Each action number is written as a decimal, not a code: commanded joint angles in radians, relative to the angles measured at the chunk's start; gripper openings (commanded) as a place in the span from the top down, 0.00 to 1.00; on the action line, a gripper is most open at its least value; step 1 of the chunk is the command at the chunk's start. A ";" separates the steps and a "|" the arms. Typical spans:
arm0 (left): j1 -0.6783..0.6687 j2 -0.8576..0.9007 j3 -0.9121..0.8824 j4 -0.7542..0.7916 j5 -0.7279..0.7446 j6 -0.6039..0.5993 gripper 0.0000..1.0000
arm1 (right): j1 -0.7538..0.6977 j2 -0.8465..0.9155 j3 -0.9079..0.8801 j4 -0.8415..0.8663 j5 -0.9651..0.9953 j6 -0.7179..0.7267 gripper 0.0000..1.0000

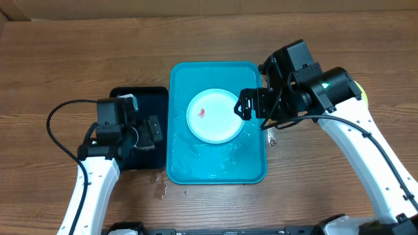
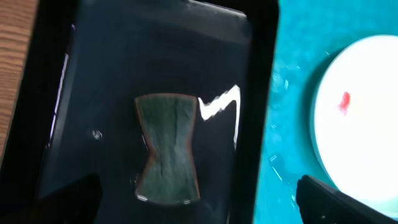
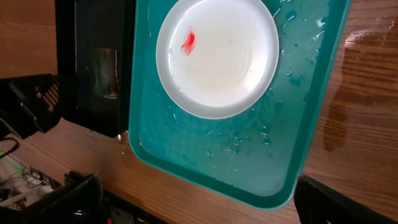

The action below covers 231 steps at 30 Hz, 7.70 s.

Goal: Clean dirty plates on tray and stack at the side
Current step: 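Pick up the green sponge from the black tray with the left gripper, then scrub the white plate with the sponge in the left gripper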

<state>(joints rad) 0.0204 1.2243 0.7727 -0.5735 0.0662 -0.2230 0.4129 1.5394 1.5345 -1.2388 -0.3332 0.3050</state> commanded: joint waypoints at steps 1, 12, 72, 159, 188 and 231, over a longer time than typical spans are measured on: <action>0.005 0.031 -0.036 0.054 -0.041 -0.045 0.00 | 0.001 -0.031 0.020 -0.018 -0.002 -0.026 0.00; 0.003 0.244 -0.037 0.232 0.015 -0.043 0.06 | 0.001 -0.031 0.020 -0.031 -0.002 -0.024 0.00; -0.084 0.040 0.302 -0.050 0.140 -0.044 0.96 | 0.007 0.151 -0.159 0.215 0.184 0.037 0.29; -0.408 0.697 0.339 0.308 -0.050 -0.298 0.96 | 0.077 0.521 -0.160 0.431 0.202 0.111 0.96; -0.404 0.706 0.393 0.071 -0.028 -0.188 0.96 | 0.080 0.521 -0.160 0.438 0.213 0.111 0.96; -0.429 0.752 0.409 0.047 -0.040 -0.093 0.96 | 0.080 0.521 -0.160 0.428 0.213 0.115 0.96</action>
<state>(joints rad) -0.4313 1.9621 1.2182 -0.4755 0.1345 -0.2882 0.4767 2.0285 1.3804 -0.8040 -0.1242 0.4160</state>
